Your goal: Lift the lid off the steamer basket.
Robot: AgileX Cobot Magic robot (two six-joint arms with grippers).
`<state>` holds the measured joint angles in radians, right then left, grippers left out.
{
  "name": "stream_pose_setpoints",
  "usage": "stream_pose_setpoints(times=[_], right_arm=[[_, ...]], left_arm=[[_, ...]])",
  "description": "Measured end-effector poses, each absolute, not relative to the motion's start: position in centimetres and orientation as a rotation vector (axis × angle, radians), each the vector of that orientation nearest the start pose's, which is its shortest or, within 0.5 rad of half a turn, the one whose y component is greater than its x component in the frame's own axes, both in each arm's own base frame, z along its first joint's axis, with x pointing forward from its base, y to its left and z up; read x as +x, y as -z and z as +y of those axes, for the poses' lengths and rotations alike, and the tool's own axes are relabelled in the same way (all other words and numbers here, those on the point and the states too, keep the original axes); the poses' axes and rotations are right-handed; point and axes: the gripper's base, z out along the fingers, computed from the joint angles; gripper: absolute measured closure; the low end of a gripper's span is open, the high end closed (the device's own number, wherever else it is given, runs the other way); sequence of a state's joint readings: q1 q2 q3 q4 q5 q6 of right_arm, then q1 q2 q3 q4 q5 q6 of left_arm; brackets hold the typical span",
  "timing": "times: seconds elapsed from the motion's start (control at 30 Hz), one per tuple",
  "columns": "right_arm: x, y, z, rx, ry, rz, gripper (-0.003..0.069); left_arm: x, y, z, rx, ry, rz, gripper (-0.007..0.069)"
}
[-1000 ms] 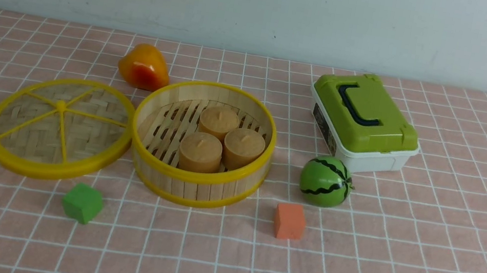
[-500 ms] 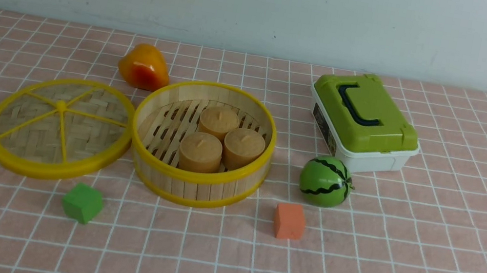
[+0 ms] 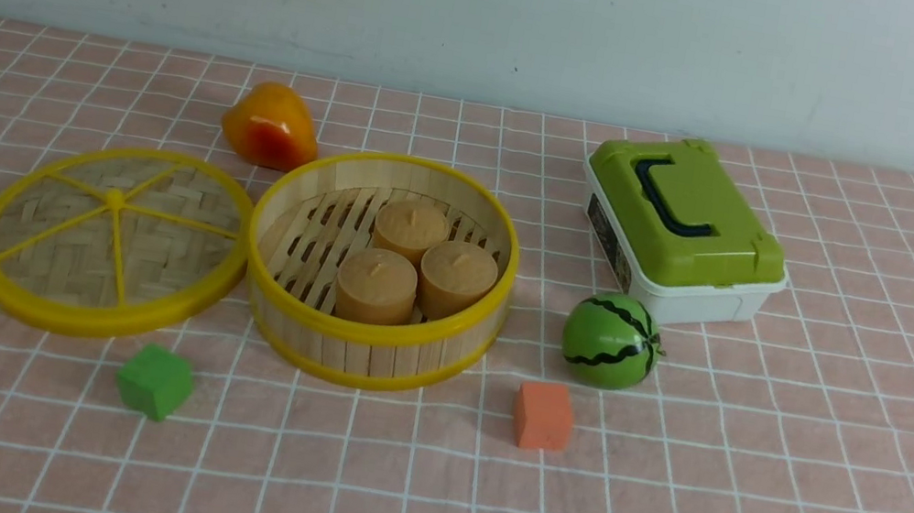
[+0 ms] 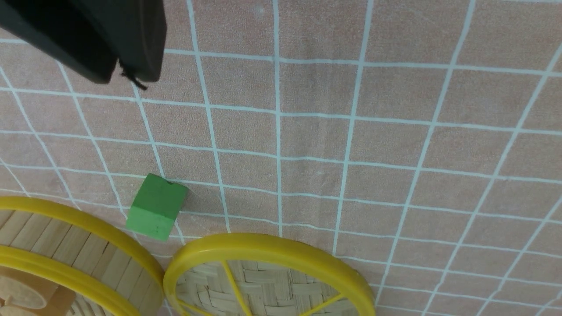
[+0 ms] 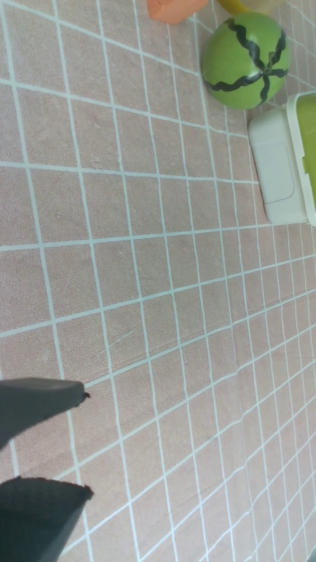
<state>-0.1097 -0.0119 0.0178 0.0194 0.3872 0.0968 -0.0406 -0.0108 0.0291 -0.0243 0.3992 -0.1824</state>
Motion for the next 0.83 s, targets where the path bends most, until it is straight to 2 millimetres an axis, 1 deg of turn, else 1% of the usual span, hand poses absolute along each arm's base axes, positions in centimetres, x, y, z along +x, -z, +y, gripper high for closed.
stream_pose_setpoints(times=[0.83], right_arm=[[5.18,-17.30,-0.50,0.205,-0.010,1.865,0.0417]], left_arm=[[5.18,-16.82,-0.30,-0.150,0.176,1.899,0.0531]])
